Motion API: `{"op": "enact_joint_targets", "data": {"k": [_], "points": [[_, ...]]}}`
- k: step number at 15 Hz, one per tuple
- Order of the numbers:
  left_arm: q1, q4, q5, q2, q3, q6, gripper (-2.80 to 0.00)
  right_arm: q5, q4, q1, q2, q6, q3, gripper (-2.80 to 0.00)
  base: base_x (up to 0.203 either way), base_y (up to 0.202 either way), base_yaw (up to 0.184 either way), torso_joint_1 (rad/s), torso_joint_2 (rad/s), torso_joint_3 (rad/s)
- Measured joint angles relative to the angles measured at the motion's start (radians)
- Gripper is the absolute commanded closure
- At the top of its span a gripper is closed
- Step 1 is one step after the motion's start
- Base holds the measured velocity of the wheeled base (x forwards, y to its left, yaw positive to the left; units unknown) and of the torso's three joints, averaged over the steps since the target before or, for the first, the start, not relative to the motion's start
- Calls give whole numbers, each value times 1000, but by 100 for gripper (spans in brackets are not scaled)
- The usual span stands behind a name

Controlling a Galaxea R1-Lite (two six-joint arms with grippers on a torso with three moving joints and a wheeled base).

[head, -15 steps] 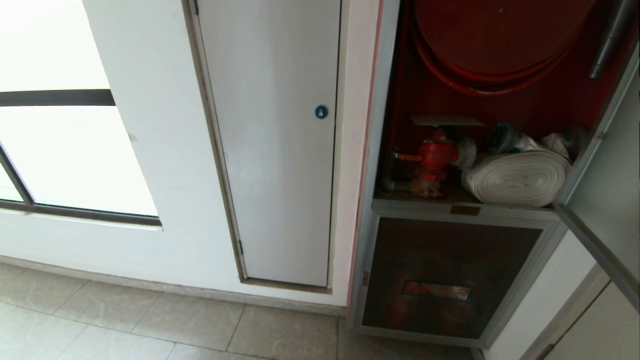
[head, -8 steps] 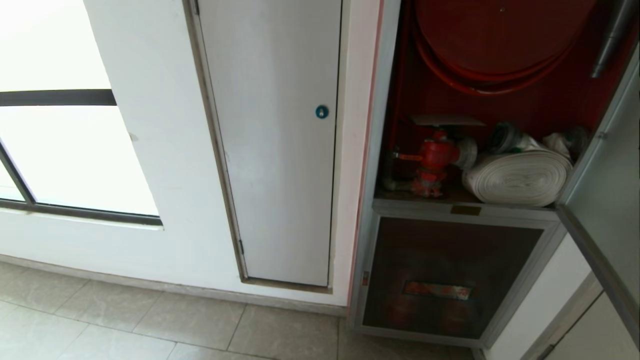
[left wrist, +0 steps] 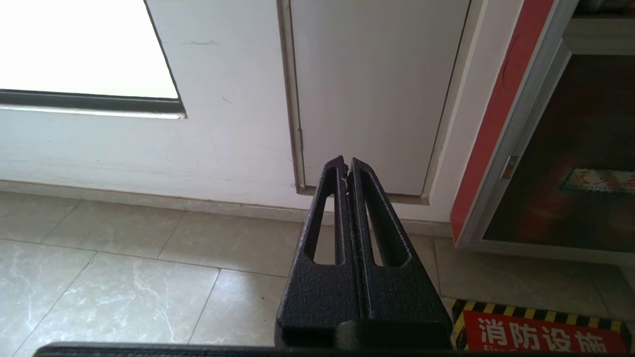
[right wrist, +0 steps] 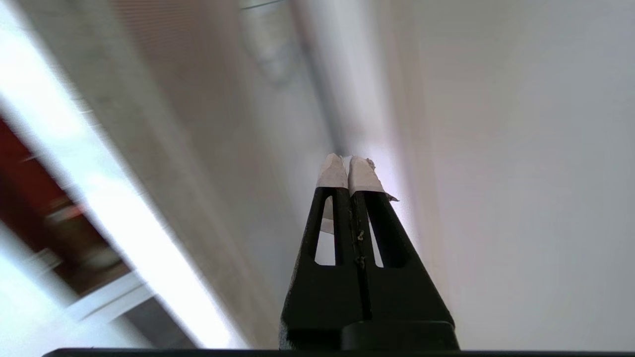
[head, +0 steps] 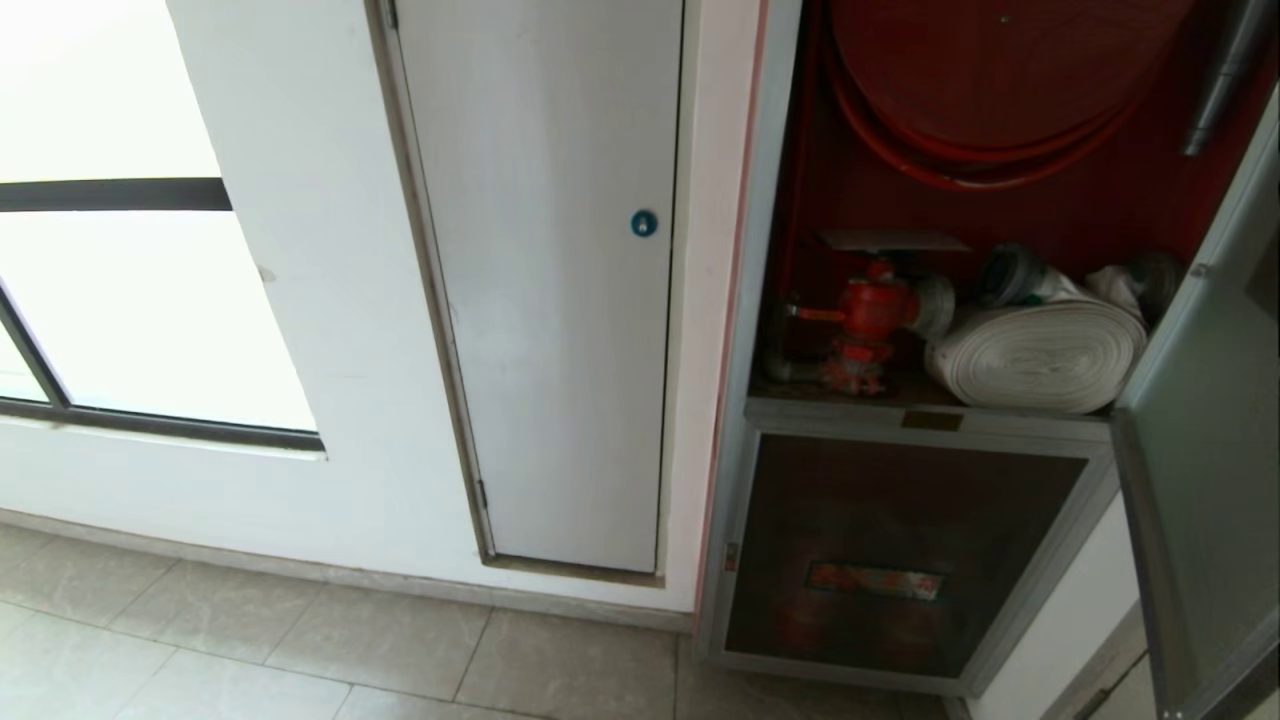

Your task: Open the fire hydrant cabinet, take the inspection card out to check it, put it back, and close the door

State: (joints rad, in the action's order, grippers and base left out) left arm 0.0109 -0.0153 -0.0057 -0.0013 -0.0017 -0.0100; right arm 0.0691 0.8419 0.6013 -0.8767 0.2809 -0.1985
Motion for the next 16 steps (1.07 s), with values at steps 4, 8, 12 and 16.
{"op": "enact_joint_targets", "data": {"k": [4,8,12,16], "points": [[0,0,0,0,0,0,0,-3,0,-275,0,0,-8,0,0,0,0,0,0,0],[0,0,0,0,0,0,0,-51,0,-343,-105,11,-86,0,0,0,0,0,0,0],[0,0,0,0,0,0,0,-176,2,-407,-255,18,-205,0,0,0,0,0,0,0],[0,0,0,0,0,0,0,-219,3,-490,-445,25,-318,0,0,0,0,0,0,0]]}}
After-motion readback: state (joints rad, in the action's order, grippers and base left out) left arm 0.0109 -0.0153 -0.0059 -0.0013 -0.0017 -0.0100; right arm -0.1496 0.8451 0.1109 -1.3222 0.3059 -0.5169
